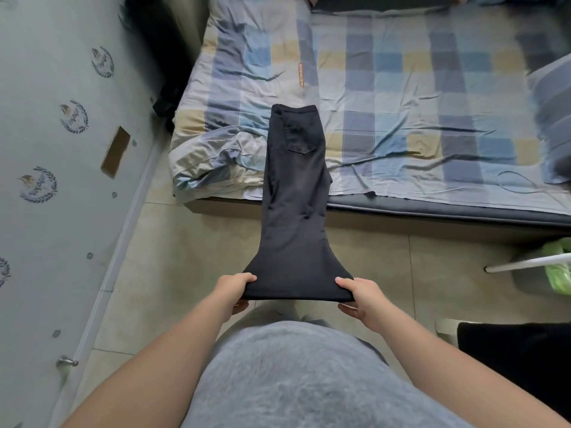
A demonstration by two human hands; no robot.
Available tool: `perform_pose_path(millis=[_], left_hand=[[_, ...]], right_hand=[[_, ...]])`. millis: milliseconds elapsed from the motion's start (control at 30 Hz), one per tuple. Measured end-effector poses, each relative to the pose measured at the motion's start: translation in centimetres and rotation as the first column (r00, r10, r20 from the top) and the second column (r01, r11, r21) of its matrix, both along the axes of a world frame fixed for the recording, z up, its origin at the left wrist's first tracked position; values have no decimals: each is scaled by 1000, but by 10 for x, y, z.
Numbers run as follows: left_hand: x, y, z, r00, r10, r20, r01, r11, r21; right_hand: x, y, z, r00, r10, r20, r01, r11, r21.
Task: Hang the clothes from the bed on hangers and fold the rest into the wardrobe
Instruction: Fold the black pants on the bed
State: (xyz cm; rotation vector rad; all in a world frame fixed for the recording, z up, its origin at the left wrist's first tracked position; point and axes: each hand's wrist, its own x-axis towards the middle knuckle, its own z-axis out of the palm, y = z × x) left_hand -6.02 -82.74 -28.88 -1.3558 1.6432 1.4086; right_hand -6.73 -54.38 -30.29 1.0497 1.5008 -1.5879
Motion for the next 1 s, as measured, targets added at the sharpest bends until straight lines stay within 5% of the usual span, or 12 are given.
perform_pose_path(millis=[233,633,1000], left_hand=[[-129,-5,12,965,251,-76,-229,948,220],[-431,-45,22,968,250,-2,-237,918,319],[-637,-50,-99,964,253,84,-267,910,318]], right_hand=[[-137,-16,21,985,-159,-72,159,987,-12],[-425,-57,29,961,-277,-10,277,961,9],[-623,-66,-90,946,-315,81,309,948,82]])
